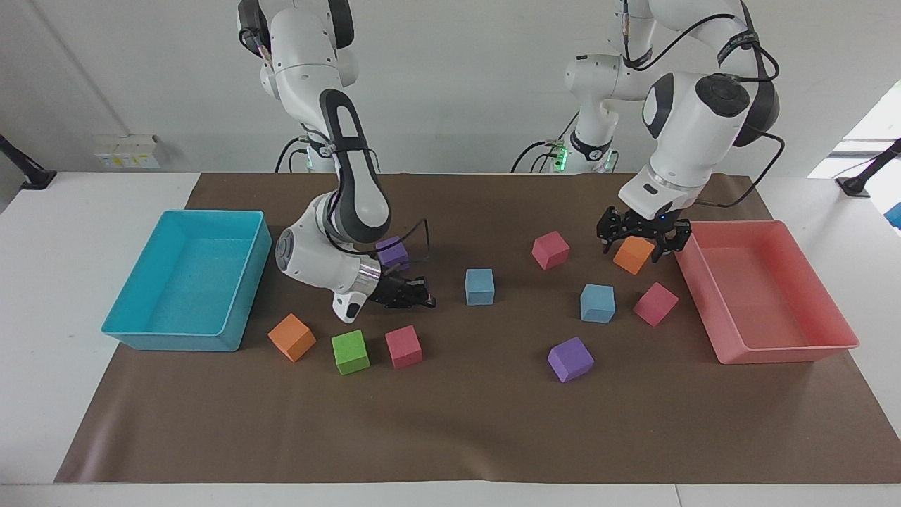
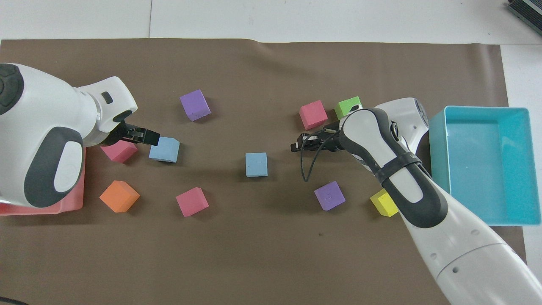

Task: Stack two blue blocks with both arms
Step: 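Reach the left gripper to the other light blue cube near the pink bin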

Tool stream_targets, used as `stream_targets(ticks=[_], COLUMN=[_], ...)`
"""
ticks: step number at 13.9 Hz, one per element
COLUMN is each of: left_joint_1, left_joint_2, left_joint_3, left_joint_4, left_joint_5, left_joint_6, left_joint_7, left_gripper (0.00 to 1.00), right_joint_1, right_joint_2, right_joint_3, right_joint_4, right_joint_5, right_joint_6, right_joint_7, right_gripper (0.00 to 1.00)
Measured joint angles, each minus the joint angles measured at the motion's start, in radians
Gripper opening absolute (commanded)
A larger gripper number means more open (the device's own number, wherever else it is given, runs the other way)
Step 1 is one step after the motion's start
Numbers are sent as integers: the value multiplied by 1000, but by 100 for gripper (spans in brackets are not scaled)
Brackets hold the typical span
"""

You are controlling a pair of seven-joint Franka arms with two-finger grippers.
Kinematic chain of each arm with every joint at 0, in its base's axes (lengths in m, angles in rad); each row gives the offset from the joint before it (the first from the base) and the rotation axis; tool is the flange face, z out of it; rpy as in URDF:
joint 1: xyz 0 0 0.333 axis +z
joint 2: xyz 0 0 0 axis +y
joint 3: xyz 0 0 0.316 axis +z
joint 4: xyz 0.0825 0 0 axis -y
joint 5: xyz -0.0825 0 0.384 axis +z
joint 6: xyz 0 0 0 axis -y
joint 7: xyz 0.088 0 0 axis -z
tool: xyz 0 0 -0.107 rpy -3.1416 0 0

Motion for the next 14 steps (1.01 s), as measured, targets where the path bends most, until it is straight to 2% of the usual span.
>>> stream_targets(ticks=[5,14], left_joint_1=[0,-22], left_joint_2=[58,104], left_joint_3=[1,0], left_joint_4=[-67,-222], left_joint_5=[0,0], left_joint_6=[152,357], left_joint_7=[0,0], left_gripper=[100,100], right_joint_1=[43,57], right_joint_2=[19,23], right_joint_3=[4,1], right_joint_4=[-17,-41], right_joint_5=[132,144], right_joint_6=[22,51], right_joint_7=[-29,-67], right_gripper=[0,0])
